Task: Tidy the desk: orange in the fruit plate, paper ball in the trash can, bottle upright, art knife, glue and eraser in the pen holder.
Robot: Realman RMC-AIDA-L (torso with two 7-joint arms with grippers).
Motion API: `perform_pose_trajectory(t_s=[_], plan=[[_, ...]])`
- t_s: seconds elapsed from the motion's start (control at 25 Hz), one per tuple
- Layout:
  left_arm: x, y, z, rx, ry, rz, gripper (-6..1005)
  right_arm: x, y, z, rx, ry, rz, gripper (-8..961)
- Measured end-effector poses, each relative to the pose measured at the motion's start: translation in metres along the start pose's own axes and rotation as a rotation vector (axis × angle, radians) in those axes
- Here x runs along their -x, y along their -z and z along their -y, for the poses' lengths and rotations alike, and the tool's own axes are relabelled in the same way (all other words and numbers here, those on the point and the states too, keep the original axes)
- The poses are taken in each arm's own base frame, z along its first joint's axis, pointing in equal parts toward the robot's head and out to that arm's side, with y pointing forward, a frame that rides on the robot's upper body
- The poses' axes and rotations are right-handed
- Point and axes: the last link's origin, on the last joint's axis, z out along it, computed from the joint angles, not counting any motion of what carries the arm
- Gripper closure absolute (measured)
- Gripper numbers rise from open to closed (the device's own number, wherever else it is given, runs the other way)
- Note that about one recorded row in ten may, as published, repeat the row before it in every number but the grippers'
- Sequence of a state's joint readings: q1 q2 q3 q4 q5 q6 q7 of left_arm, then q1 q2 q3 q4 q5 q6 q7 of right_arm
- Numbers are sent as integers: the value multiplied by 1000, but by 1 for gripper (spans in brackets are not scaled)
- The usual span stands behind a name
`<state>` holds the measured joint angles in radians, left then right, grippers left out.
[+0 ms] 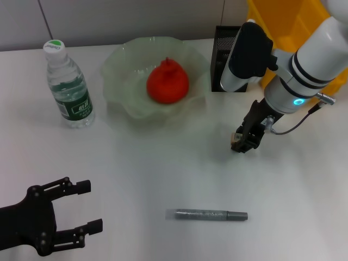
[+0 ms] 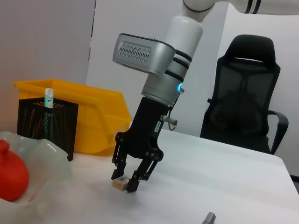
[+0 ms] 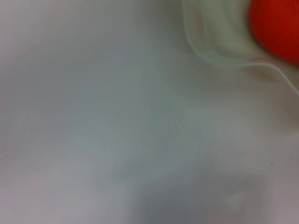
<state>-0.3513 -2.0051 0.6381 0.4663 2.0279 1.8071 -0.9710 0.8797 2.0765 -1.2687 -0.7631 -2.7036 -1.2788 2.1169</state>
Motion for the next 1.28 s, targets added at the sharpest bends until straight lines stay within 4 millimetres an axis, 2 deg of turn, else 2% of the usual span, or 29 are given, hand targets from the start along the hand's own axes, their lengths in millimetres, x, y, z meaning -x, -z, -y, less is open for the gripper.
perform_pose_trajectory(t_s=[0.48,0.68,0.76,0.8,0.84,0.96,1.0,1.04,1.16,1.2,1.28], plan=[[0,0,1,-4,-1,1,188,-1,0,0,-6,-27,5,554],[0,0,2,-8,-3,2,188,2,9,3,-29,-44,22,606],[-1,0,2,-8,-5,1,188,5,15,5,-43,-47,34,667],[-1,0,2,-8,-7,0,188,8,24,7,-60,-48,51,697],[-1,0,2,-8,-7,0,188,8,24,7,-60,-48,51,697],[-2,0,3,-8,-10,0,188,14,43,9,-92,-51,86,697],[-2,0,3,-8,-11,0,188,20,59,12,-125,-51,119,697],[-2,0,3,-8,-12,-1,188,20,59,12,-125,-51,119,696],[-3,1,4,-9,-20,1,188,27,87,17,-185,-57,186,696],[-3,1,4,-9,-20,1,188,30,103,21,-232,-65,233,696],[-3,1,4,-9,-20,1,188,31,111,24,-259,-72,259,690]])
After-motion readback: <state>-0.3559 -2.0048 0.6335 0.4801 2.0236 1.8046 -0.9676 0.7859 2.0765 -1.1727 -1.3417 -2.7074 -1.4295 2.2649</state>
